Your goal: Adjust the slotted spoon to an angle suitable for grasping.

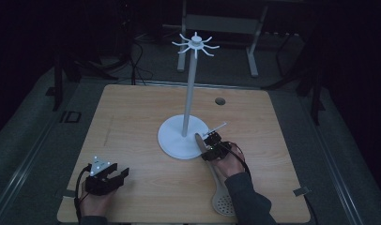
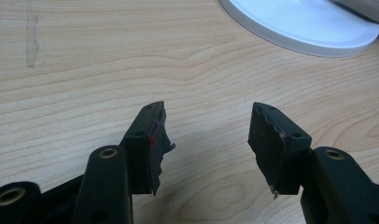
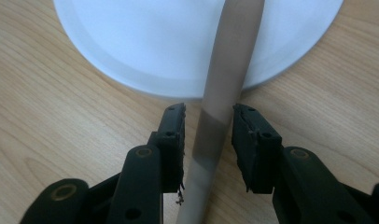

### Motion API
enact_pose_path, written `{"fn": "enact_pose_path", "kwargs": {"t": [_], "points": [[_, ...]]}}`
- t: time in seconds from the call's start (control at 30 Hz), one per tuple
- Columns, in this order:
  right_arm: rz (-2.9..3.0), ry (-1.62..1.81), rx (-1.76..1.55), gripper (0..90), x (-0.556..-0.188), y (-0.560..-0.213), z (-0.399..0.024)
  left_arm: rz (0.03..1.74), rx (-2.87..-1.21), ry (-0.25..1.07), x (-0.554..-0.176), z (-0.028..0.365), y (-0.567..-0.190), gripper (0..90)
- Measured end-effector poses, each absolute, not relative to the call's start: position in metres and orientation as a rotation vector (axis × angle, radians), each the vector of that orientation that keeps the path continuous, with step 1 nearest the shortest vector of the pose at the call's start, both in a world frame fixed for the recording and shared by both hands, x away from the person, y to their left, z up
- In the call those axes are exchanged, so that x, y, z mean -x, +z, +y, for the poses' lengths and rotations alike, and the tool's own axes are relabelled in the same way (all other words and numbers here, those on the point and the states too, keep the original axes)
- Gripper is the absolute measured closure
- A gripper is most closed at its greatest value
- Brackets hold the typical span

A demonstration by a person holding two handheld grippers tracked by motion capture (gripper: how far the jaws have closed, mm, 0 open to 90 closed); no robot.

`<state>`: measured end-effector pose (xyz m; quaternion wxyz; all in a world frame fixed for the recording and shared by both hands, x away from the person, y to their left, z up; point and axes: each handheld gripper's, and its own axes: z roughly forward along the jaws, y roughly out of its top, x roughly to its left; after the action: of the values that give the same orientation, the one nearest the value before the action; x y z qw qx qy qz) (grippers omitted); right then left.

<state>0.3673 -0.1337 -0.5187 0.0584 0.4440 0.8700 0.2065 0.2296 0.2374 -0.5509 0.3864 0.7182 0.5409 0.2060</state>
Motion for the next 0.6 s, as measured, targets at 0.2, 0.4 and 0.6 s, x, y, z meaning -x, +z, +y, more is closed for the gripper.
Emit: {"fn": "enact_pose_path", "kwargs": {"t": [0.2,0.4,0.6], "points": [[2.645,0.586,-1.36,65.2,-0.369,-0.525,-0.133,1.377,-1.831,0.522,-0.23,0.238,-0.551,46.4],[2.651,0.553,-1.389,64.7,-0.373,-0.536,-0.132,1.377,-1.829,0.523,-0.23,0.237,-0.551,46.4],[2.638,0.539,-1.384,67.3,-0.374,-0.536,-0.128,1.377,-1.833,0.52,-0.23,0.237,-0.551,46.4]]}}
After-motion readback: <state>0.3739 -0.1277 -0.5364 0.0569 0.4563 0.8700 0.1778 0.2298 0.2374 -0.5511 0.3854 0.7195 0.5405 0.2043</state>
